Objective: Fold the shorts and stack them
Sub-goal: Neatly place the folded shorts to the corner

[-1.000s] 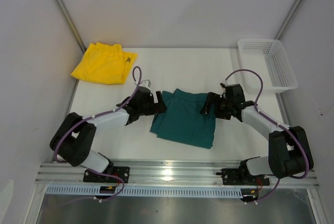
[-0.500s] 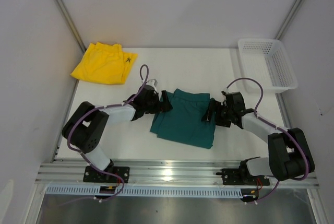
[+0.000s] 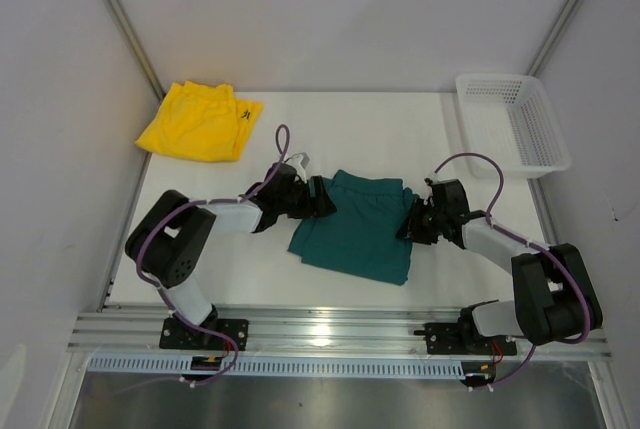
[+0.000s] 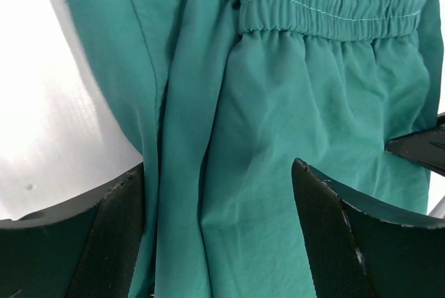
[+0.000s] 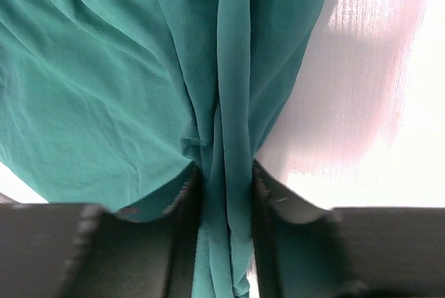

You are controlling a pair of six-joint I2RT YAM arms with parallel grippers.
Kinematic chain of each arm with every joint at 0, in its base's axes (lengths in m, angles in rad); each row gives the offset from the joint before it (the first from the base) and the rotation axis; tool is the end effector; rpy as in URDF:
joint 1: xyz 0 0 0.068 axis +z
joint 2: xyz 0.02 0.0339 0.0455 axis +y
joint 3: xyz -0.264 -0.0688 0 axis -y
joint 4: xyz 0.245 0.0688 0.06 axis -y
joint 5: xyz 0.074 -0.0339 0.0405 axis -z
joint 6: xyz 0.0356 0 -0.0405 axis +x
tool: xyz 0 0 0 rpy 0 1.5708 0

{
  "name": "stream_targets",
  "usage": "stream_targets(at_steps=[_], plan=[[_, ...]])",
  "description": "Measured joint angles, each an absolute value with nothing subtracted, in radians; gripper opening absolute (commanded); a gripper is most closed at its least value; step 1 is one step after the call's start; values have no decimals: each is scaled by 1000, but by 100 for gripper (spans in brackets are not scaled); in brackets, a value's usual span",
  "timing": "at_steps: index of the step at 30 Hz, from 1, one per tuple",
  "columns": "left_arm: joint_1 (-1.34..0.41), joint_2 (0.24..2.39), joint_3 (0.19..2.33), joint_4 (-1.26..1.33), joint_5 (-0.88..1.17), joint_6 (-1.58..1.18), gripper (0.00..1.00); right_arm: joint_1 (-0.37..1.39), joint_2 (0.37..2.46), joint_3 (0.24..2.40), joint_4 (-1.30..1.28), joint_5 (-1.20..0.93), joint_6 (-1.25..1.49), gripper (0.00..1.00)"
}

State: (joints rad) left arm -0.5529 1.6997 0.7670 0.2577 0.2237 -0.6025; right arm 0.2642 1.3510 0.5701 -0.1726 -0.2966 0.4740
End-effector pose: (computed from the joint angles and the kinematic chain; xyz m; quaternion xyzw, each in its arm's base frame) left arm 0.2792 -0.1816 0.1463 0.0261 0.8967 -0.3193 0.3056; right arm 0.2301 0.0730 0.1532 0.0540 0.9418 0.2397 0.2294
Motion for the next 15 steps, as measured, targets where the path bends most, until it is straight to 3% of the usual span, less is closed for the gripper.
stream_targets(at_steps=[3, 10, 12, 13, 15], plan=[[-553, 1706, 762, 276, 243, -603, 74, 264, 1351, 570, -173, -296, 478, 23], [-553, 1716, 740, 294, 263, -598, 45, 264, 1350, 570, -173, -292, 479, 14], [-553, 1716, 735, 290, 265, -592, 41, 264, 1348, 570, -173, -290, 479, 5], [-553, 1716, 732, 290, 265, -591, 34, 264, 1346, 570, -174, -288, 479, 1], [-553, 1716, 729, 289, 265, -588, 27, 264, 1340, 570, -175, -284, 481, 0]])
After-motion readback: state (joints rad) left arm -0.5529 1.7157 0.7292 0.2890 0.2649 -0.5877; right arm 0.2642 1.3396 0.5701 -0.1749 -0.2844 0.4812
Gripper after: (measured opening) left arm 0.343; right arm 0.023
